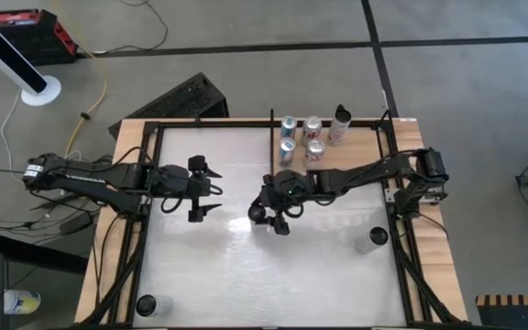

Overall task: Place canned beverage on shelf
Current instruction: Put the white-pink soda can on the shelf aligned with the other white-pink soda can

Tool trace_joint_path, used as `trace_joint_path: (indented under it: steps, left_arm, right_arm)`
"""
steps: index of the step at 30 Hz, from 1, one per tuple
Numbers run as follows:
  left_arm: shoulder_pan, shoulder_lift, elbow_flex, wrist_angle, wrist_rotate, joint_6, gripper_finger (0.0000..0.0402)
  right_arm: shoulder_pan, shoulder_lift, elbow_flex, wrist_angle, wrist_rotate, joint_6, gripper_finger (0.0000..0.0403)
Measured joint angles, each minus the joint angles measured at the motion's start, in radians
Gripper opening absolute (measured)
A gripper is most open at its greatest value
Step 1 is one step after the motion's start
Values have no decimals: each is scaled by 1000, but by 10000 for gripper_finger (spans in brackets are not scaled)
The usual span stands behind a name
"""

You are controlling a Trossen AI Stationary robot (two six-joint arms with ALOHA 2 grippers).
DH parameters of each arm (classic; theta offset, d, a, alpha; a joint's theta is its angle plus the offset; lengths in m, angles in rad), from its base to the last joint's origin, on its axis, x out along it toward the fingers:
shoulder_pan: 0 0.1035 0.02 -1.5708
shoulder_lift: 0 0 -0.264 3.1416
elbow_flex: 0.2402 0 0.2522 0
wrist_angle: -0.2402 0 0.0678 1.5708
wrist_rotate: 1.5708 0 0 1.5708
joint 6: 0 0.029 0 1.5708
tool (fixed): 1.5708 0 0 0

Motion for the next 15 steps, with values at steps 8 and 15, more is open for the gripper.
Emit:
trace_joint_path:
  steps: [8,15]
  left_arm:
    - [0,0,0,-12,0,7,382]
    - [0,0,0,-23,-2,6,382]
  right_arm:
    - [1,-71,-6,-82,16,20,282]
    - [7,-304,-11,-373,24,61,280]
